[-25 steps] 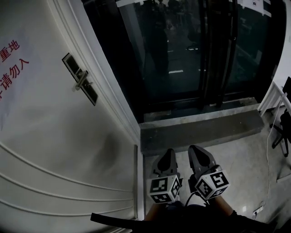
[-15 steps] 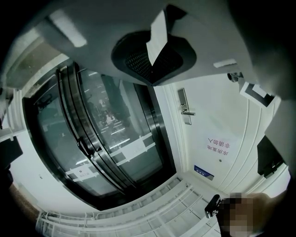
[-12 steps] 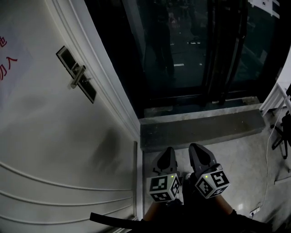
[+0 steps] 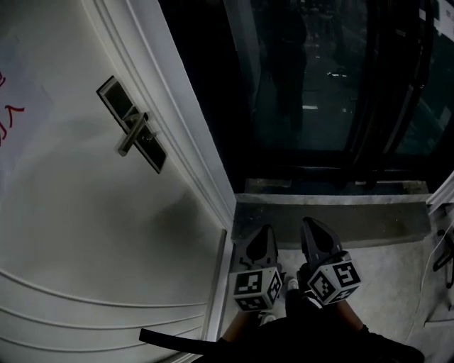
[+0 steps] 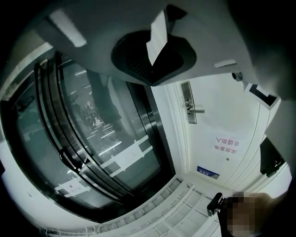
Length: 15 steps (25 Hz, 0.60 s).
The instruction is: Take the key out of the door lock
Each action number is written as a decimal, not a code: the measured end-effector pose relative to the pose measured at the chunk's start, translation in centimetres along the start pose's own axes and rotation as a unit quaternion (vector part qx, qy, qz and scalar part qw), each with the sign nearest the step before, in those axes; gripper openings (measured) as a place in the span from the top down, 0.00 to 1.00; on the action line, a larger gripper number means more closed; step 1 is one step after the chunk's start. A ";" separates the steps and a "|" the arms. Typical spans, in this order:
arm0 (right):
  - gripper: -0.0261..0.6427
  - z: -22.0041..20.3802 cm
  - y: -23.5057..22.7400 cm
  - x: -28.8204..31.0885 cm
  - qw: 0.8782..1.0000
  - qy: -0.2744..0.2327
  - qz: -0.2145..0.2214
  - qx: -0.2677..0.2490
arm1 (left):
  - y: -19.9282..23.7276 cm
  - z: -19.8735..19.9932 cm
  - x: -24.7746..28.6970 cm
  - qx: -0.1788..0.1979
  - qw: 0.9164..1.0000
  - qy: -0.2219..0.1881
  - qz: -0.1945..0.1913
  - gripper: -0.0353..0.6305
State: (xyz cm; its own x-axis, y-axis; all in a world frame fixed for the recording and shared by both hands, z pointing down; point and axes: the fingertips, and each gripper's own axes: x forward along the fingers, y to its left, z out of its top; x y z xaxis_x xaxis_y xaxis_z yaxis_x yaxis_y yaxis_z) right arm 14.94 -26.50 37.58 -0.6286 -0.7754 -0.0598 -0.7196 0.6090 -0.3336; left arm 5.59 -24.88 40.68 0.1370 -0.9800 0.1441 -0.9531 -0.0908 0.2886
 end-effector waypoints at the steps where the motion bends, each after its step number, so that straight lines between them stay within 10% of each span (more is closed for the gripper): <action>1: 0.96 0.4 -0.5 1.1 1.000 0.000 0.007 0.000 | 0.2 0.4 1.0 -0.002 1.000 -0.004 0.006 0.95; 15: 0.96 0.7 -3.6 12.2 0.990 0.048 0.132 0.012 | 4.9 3.2 8.7 -0.028 0.989 -0.032 0.141 0.95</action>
State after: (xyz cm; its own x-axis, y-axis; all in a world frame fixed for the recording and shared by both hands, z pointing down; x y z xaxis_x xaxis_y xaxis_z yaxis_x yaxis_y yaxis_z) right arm 10.12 -38.29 37.37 -0.8198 -0.5697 -0.0581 -0.5203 0.7833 -0.3403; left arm 1.26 -34.39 40.34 -0.1521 -0.9741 0.1670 -0.9343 0.1968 0.2973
